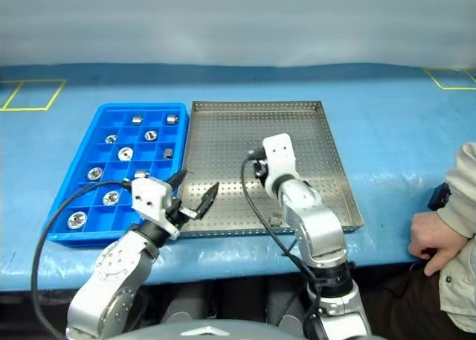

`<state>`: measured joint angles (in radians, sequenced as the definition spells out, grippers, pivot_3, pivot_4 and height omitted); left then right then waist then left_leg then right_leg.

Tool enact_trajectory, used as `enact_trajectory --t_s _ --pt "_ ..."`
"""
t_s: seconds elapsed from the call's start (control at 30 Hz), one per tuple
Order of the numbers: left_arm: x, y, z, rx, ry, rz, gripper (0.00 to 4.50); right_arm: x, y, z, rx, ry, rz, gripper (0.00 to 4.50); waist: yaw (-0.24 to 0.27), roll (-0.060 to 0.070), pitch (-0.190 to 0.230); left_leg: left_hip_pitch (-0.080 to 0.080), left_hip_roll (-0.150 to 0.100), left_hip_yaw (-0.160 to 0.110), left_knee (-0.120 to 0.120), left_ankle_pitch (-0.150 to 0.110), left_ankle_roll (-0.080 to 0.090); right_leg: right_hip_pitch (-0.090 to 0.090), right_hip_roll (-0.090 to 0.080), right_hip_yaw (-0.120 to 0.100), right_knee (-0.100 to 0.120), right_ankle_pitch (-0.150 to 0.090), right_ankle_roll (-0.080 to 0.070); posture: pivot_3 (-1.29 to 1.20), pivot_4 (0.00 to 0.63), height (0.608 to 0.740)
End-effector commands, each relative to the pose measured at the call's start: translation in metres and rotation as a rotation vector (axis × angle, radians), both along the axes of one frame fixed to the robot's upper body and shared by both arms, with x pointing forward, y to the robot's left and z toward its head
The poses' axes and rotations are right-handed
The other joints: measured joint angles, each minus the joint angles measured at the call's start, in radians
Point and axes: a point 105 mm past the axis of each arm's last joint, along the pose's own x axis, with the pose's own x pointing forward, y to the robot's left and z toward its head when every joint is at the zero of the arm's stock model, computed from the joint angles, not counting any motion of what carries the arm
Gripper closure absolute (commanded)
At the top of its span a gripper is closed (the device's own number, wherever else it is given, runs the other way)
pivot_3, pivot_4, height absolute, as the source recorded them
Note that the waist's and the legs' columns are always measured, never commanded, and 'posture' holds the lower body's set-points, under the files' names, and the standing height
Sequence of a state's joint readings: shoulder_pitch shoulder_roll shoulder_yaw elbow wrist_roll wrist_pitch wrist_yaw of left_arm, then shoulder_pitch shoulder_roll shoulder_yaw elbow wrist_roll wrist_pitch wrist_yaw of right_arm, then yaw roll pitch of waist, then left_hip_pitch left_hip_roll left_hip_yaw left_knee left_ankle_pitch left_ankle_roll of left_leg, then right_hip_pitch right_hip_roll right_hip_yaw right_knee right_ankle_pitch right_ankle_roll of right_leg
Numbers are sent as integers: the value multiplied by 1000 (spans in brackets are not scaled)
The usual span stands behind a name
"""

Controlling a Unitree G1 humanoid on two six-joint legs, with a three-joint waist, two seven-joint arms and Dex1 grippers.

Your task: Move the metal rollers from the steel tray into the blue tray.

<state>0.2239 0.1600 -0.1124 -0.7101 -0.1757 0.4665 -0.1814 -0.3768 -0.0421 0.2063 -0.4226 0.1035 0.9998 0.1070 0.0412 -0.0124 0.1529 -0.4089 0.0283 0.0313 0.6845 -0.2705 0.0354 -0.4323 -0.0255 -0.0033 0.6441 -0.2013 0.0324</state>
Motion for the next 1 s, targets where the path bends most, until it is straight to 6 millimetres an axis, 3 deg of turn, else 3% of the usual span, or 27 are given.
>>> enact_trajectory --t_s 0.03,0.3,0.47,0.7,1.0 --pt "-5 21 22 13 -98 127 0 -3 42 17 32 -55 164 2744 12 0 0 0 0 0 -1 0 0 0 0 0 0 0 0 310 150 740" --pt "-21 52 22 63 -97 294 0 -4 107 19 43 -88 380 2744 72 0 0 -1 -1 -1 -2 0 -1 0 -1 -2 -2 -1 1 433 150 740" --pt "-37 68 23 82 -91 382 0 -20 136 21 72 -90 512 2744 109 0 1 -1 -1 -2 -2 0 -1 0 -2 -4 -2 -3 -2 507 150 740" --pt "-47 71 19 90 -70 425 0 -23 140 10 58 -67 551 2744 173 0 1 -2 0 -6 -2 0 -3 0 -2 -8 -2 -5 -3 542 150 740" --pt "-42 62 14 70 -57 367 0 -13 114 -20 -3 14 469 2744 242 0 1 -4 0 -7 -2 0 -4 -2 -2 -10 -2 -5 -4 490 150 740"
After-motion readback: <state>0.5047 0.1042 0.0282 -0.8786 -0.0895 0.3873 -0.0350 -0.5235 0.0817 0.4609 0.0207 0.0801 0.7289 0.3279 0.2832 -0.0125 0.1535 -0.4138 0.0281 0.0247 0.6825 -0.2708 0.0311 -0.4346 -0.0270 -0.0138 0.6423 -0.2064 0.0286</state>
